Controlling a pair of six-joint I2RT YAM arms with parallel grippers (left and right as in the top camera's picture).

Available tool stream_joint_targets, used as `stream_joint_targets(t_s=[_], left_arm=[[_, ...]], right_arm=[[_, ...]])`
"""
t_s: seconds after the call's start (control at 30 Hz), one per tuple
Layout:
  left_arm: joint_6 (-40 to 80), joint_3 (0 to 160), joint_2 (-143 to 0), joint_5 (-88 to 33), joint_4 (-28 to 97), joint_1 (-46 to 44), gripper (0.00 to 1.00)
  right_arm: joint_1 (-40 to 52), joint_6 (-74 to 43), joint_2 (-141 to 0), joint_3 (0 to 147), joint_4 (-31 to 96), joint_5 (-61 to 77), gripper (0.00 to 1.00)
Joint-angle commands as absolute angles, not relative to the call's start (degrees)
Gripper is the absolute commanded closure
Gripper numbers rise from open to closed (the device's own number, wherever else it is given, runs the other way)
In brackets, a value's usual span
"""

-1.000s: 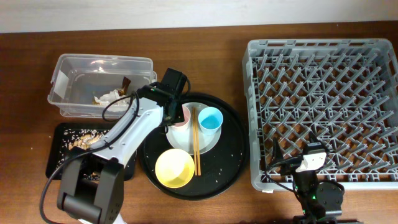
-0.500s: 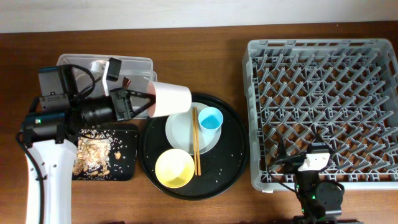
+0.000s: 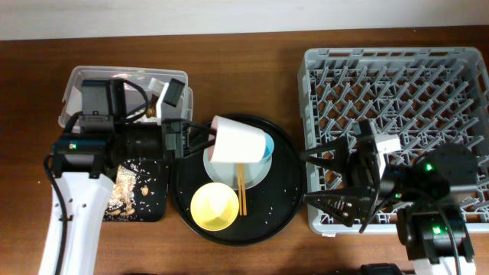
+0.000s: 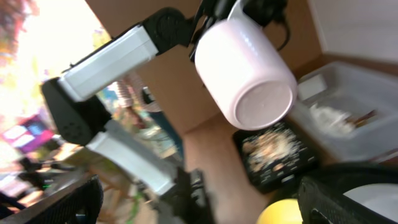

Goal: Sort waste into correct bins and load items into the dishwasher rack

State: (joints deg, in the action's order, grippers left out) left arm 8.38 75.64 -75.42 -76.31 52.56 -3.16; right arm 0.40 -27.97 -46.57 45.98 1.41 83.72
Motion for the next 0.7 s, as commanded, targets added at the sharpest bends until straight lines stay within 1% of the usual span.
stream_joint_targets(t_s=[0.0, 0.07, 0.17, 0.27, 0.3, 0.33, 0.43, 0.47, 0.5, 0.53, 0.57, 0.6, 0.67], left_arm=[[7.2, 76.05, -74.91, -80.77, 47.79, -6.57, 1.0], [7.2, 76.05, -74.94, -80.79, 47.13, -7.68, 1.0], [7.18, 76.05, -74.91, -80.77, 47.09, -11.42, 1.0], [7.18, 76.05, -74.94, -79.61, 46.19, -14.57, 0.99], [7.2, 76.05, -74.91, -78.0, 45.8, -15.94, 1.0], [7.2, 76.05, -74.91, -76.71, 45.8, -16.73, 1.0], [7.2, 76.05, -74.94, -76.64, 44.97, -17.8, 1.0], [7.2, 76.05, -74.94, -76.49, 44.58, -17.85, 1.0], [7.2, 76.05, -74.94, -76.44, 44.58, -17.85, 1.0], [7.2, 76.05, -74.94, -75.2, 44.58, -17.85, 1.0], [7.2, 76.05, -74.94, -74.17, 44.58, -17.85, 1.0], [7.2, 76.05, -74.94, -73.6, 44.51, -17.85, 1.0], [7.2, 76.05, -74.94, -73.52, 44.53, -17.85, 1.0]], right_arm=[[1.32, -31.11, -48.56, 47.27, 1.19, 88.9, 0.02], [3.77, -30.26, -48.64, 47.27, 0.97, 88.79, 0.02], [7.9, -30.3, -48.77, 47.27, 0.82, 82.37, 0.01], [9.85, -30.33, -50.48, 47.27, -3.64, 80.44, 0.0], [10.41, -30.33, -51.2, 47.27, -4.21, 78.3, 0.04], [10.57, -30.37, -52.23, 47.27, -5.13, 76.77, 0.05], [10.61, -30.52, -55.31, 47.27, -8.56, 76.4, 0.05], [10.61, -30.52, -56.36, 47.27, -9.3, 76.42, 0.06], [10.61, -30.52, -56.8, 47.27, -9.52, 76.42, 0.17], [10.7, -30.55, -56.77, 47.27, -9.82, 76.58, 0.24], [11.44, -30.52, -56.73, 47.27, -10.04, 76.64, 0.24], [14.11, -30.52, -56.75, 47.27, -12.08, 76.55, 0.24], [15.66, -30.52, -56.73, 47.27, -14.9, 76.42, 0.29]])
